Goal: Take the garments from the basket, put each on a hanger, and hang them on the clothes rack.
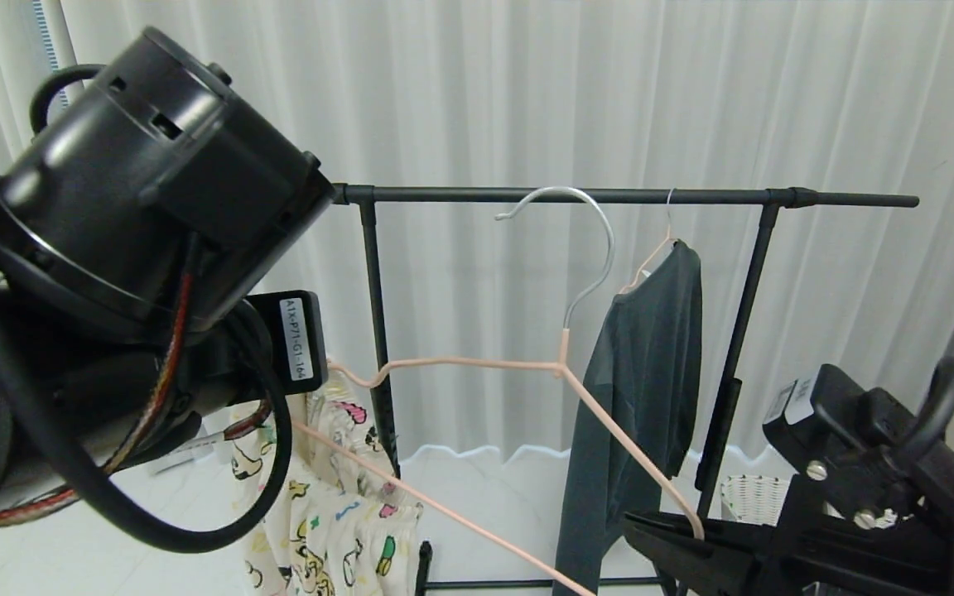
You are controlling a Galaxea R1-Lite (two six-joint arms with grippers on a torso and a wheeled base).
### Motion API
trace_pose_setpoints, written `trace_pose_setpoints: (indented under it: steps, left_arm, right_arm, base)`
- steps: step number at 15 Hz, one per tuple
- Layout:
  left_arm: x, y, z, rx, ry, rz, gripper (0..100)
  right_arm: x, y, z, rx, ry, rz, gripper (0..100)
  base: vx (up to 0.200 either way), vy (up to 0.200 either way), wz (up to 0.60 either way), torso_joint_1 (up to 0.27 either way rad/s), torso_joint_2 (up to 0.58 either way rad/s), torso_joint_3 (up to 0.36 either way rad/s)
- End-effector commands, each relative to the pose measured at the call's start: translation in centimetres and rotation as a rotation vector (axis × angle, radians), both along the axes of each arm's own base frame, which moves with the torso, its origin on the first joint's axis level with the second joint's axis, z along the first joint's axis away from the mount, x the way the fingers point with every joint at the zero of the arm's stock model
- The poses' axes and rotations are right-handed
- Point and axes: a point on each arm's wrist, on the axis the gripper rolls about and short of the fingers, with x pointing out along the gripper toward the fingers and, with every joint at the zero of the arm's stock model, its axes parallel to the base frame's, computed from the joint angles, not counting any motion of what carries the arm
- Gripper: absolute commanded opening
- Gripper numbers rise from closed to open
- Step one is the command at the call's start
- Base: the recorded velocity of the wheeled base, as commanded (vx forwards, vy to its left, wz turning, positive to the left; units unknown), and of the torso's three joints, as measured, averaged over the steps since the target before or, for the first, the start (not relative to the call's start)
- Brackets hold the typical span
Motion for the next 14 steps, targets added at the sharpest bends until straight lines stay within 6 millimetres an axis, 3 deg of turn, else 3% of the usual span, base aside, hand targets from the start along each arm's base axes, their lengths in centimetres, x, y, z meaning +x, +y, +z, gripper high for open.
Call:
trace_pose_setpoints:
  steps: [1,4,8,11,14]
  left_arm:
    - [0.4,-0.1,-0.4,0.015,0.003,0.021,0]
    - [0.3,-0.1,-0.2,0.007,-0.002,0.016,0]
    - [-0.7,-1.5,0.7,-0.027,-0.022,-0.057,0]
    - [-2.8,-2.7,1.4,-0.065,-0.028,-0.173,0]
    - [-6.0,-1.9,3.1,-0.186,0.028,-0.386,0]
  right_arm:
    - [0.6,-0.3,-0.1,-0.006,-0.001,-0.038,0]
    - [1.1,-0.6,0.2,0.003,-0.012,-0.081,0]
    - [0.3,1.4,-0.8,0.011,-0.003,-0.023,0]
    - [0.6,3.8,-2.2,0.008,0.000,-0.009,0]
    - [0.4,4.8,-2.9,-0.009,0.009,0.010,0]
  base:
    - [0.000,0.000,0.00,0.000,0.00,0.000]
    - [0.000,0.000,0.00,0.000,0.00,0.000]
    - [0.000,0.000,0.00,0.000,0.00,0.000]
    - [0.000,0.000,0.00,0.000,0.00,0.000]
    - [0.000,0.000,0.00,0.000,0.00,0.000]
